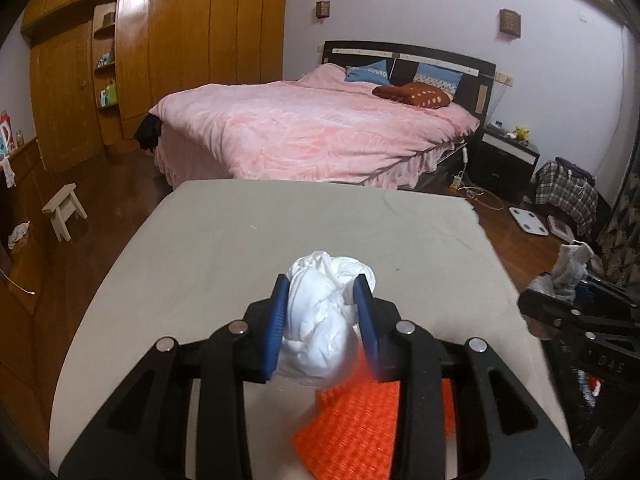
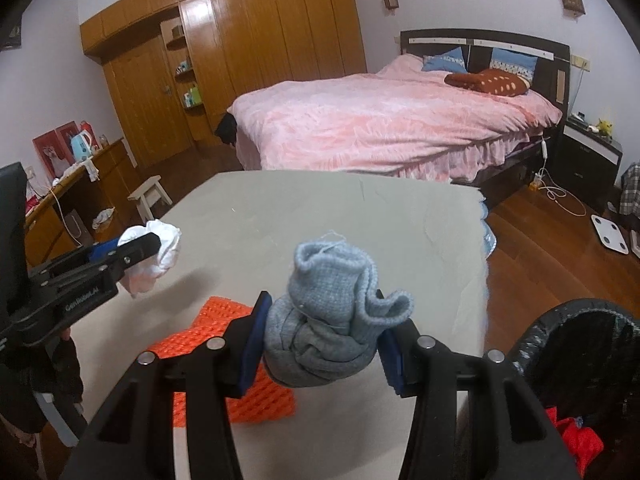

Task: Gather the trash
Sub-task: 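Carry the white tissue and grey sock over the bin with both tools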

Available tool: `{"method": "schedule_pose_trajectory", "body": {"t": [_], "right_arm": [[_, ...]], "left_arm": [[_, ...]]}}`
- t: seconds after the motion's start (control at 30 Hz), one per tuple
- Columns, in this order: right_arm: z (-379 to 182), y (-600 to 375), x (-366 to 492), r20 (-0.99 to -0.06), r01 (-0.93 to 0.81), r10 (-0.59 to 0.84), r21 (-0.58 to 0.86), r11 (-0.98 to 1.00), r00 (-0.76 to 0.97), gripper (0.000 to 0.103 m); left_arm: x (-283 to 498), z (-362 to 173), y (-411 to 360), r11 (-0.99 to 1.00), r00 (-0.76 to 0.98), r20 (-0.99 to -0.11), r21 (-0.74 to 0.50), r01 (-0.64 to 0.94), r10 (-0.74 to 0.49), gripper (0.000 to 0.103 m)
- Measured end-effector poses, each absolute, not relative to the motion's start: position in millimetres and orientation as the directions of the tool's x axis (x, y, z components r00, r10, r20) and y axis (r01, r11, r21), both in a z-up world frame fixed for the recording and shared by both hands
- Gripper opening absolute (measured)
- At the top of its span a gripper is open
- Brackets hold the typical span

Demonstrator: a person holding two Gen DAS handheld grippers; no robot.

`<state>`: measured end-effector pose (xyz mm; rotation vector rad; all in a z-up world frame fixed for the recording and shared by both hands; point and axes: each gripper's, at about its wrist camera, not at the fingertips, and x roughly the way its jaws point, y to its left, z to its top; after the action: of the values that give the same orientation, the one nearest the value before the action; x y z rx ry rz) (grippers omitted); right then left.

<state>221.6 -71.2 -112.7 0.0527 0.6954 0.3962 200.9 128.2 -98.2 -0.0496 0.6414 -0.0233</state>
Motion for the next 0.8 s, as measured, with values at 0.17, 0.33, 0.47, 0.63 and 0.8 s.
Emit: {"method": "schedule_pose_trajectory", "body": {"t": [0.17,0.33,0.47,0.63,0.8], "right_arm": [[-104,-79,214,-0.599,-0.335,0.380,0.190,0.923,0.705,0.049],[-96,-81,204,-0.584,-0.342,0.383,0.185,0.921,0.716,0.049],[-91,-80,197,-0.577,-0.352,0.390,0.182,0.918,0.718,0.049],[-89,-77,190,-0.574,-0.367,0.400,0.179,0.913,0.715,0.049],[-80,-77,179,-0.556,-0.380,0.412,0.178,0.907,0.722,0.049]], "left_arm": [[186,-88,118,0.999,0.810,-0.585,-0.049,0.017,-0.043,0.032],[172,-80,112,0.998,0.811,-0.583,-0.049,0.024,-0.048,0.023],[164,-77,111,0.998,0.814,-0.579,-0.061,0.027,-0.057,0.023],[152,-77,113,0.997,0.815,-0.575,-0.073,0.031,-0.068,0.022],[141,-69,113,0.996,0.829,-0.555,-0.083,0.031,-0.072,0.021]]}}
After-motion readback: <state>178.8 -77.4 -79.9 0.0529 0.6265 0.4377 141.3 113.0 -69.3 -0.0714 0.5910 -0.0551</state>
